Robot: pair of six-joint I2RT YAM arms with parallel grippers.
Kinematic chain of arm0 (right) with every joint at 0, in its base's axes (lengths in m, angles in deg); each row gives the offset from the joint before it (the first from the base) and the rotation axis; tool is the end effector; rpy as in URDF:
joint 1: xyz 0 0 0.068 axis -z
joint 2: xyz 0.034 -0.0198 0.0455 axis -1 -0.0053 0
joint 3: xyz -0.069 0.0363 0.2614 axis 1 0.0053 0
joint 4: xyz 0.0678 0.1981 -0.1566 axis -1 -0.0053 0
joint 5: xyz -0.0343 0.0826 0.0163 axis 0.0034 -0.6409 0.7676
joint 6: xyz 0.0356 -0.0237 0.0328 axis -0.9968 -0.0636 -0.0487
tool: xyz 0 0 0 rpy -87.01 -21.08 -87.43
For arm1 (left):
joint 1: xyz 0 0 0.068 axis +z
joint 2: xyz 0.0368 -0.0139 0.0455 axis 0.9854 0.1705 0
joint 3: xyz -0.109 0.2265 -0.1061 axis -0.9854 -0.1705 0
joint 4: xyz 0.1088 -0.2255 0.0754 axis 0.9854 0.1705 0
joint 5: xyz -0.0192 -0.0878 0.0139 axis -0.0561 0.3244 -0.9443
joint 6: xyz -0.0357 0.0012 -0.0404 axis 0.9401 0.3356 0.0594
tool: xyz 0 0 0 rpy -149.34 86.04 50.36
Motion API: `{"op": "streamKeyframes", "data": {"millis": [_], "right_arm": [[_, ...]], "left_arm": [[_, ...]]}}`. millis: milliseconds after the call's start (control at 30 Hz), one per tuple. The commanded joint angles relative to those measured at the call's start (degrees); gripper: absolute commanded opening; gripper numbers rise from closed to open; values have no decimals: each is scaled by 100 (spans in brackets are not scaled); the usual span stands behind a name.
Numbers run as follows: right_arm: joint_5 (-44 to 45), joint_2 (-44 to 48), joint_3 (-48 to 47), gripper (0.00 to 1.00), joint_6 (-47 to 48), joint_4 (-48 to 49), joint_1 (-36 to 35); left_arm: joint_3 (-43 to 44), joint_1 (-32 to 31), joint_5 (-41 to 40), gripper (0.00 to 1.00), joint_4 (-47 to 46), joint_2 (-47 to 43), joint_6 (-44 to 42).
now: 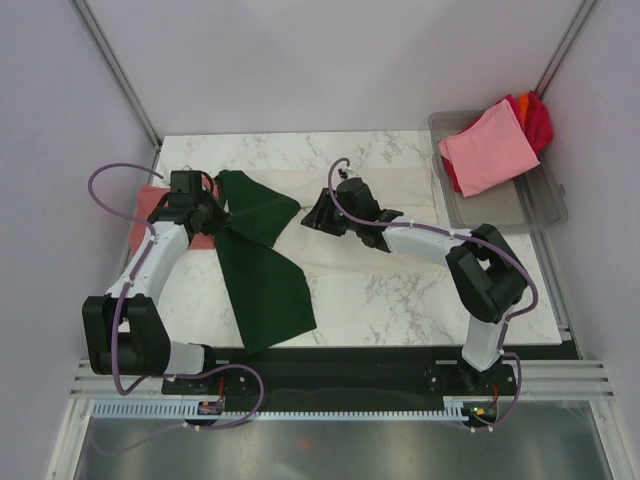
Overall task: Fold and stack the t-shirts
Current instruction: Fold the tshirt
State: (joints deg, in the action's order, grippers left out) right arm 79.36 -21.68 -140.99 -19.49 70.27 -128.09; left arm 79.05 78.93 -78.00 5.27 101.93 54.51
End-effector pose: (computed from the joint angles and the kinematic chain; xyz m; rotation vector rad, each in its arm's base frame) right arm 0.3191 0.2579 0.2191 0.1306 2.2646 0.9863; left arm 0.2914 -0.0074 0.2672 -0.7442 2.3094 -0.3470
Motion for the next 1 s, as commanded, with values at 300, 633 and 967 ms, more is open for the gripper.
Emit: {"op": "streamKeyframes", "data": {"millis": [300, 633, 967], "right_arm": [[732, -1564, -1245, 48, -1099, 501, -924], [953, -2338, -1877, 46, -1249, 351, -1118], [1033, -2840, -2528, 42, -1178, 97, -1118]], "left_arm": [[412, 108, -64, 2, -184, 403, -122], [483, 117, -3, 2, -184, 570, -104], [412, 117, -29, 2, -184, 500, -131]]}}
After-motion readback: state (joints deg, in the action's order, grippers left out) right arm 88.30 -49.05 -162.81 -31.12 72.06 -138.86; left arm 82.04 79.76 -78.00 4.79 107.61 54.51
